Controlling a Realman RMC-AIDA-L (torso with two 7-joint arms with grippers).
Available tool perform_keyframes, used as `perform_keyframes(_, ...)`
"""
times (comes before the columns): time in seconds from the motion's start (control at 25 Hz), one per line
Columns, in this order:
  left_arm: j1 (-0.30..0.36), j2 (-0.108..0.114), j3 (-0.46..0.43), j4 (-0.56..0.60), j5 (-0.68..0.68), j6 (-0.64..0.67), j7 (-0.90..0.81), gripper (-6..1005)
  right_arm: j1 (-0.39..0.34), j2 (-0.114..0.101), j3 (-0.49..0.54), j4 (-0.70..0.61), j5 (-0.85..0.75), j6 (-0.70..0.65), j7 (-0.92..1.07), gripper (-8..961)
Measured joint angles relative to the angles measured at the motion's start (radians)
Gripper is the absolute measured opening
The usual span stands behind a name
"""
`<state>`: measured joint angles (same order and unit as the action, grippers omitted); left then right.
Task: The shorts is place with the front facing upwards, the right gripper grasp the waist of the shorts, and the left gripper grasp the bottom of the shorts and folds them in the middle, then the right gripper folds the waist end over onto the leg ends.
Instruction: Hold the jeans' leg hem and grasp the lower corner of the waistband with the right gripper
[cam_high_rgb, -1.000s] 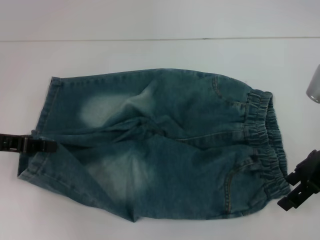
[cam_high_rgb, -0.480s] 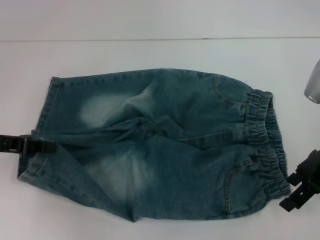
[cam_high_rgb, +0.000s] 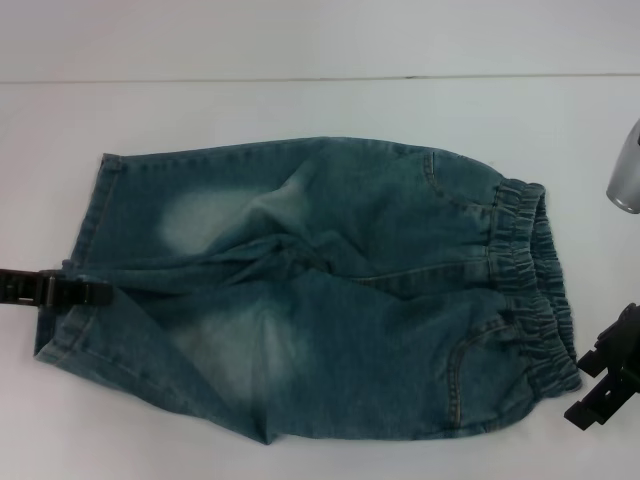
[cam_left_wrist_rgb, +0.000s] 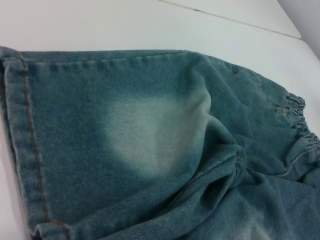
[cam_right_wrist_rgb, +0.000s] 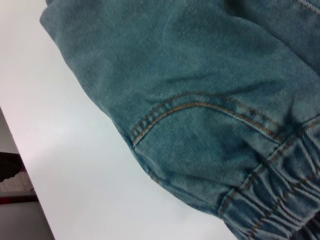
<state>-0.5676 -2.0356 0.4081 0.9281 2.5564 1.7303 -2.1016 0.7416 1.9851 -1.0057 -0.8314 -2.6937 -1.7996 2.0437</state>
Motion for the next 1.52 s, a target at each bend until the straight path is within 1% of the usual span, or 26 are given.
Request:
perform_keyframes(0.4,0.000,-0.001,0.000,0.000,-0.001,-0.002,0.002,49,0.002,0.011,-0.007,0.000,-0.001,0.014,-0.002,915)
perform_keyframes(0.68,0.002,-0.003,0.000,0.000,-0.001,-0.002,0.002,49,0.001,0.014,0.019,-0.008,0.024,0.014,-0.017,914)
perform_keyframes(0.96,0.005,-0.005,0.000,0.000,0.001,-0.004,0.002,49,-0.005,0.013,0.041,-0.012,0.052,-0.013,-0.047,915)
perform_keyframes(1.12,0.006,-0.005,0.000,0.000,0.002,-0.005,0.003,49,-0.006,0.009,0.058,-0.013,0.053,-0.016,-0.059,909)
perform_keyframes(1.24,0.006,-0.005,0.000,0.000,0.001,-0.006,0.003,49,-0.007,0.006,0.060,-0.015,0.053,-0.016,-0.074,817)
perform_keyframes(1.32,0.006,-0.005,0.000,0.000,0.000,-0.006,0.003,49,-0.008,0.009,0.060,-0.015,0.049,-0.019,-0.085,755)
perform_keyframes(1.52,0.006,-0.005,0.000,-0.001,0.000,-0.006,0.005,49,-0.008,0.013,0.057,-0.015,0.043,-0.018,-0.089,644)
